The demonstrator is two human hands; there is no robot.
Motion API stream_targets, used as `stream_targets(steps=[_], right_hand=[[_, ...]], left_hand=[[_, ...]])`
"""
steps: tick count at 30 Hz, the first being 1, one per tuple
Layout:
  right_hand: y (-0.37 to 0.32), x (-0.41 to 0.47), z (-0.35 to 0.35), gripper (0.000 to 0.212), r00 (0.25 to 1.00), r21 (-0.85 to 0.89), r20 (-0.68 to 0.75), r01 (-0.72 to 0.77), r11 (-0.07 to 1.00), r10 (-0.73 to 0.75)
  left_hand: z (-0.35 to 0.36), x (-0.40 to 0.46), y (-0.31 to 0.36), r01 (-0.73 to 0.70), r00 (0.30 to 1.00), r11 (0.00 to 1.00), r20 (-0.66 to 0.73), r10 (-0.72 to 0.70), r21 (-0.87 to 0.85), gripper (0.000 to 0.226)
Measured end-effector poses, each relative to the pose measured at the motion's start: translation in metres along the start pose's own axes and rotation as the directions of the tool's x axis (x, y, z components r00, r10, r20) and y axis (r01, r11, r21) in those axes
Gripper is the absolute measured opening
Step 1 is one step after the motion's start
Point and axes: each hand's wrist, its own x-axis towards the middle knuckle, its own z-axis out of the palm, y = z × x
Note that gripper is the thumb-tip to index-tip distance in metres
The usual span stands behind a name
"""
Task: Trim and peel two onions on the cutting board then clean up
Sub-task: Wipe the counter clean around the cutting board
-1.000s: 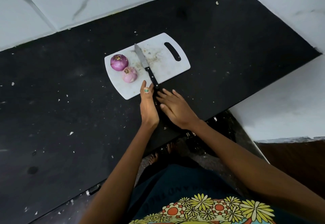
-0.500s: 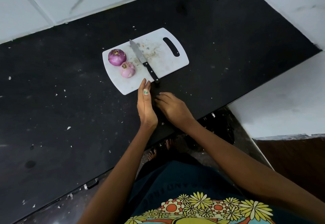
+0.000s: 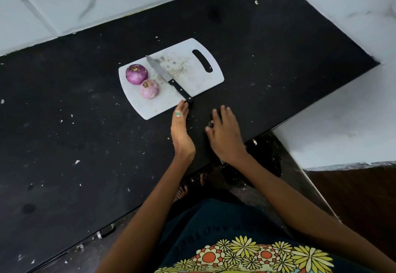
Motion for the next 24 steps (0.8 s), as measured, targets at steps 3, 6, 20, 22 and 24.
stream_targets(steps=[3, 6, 20, 22, 24], right_hand=[[-0.017, -0.015, 0.016, 0.049, 0.983, -0.014, -0.084, 0.162, 0.987, -0.163], [-0.018, -0.023, 0.018, 0.041, 0.973, 0.043, -0.046, 0.228, 0.973, -0.226], [-0.018, 0.026, -0.022, 0.014, 0.983, 0.454, -0.153, -0.022, 0.891, 0.103], [-0.027, 0.028, -0.037, 0.012, 0.982, 0.646, -0.102, -0.056, 0.761, 0.159], [-0.040, 0.023, -0.049, 0.010, 0.996, 0.668, -0.070, 0.000, 0.745, 0.062]], left_hand=[[0.004, -0.004, -0.003, 0.000, 1.000, 1.000, 0.006, 0.000, 0.000, 0.070], [0.008, -0.007, -0.004, 0.016, 1.000, 1.000, 0.025, -0.016, -0.002, 0.071], [0.000, 0.011, 0.015, 0.281, 0.960, 0.934, 0.050, -0.277, -0.220, 0.065], [-0.002, 0.016, 0.020, 0.398, 0.917, 0.857, 0.109, -0.384, -0.327, 0.061], [-0.004, 0.019, 0.027, 0.526, 0.850, 0.754, 0.204, -0.486, -0.394, 0.059]])
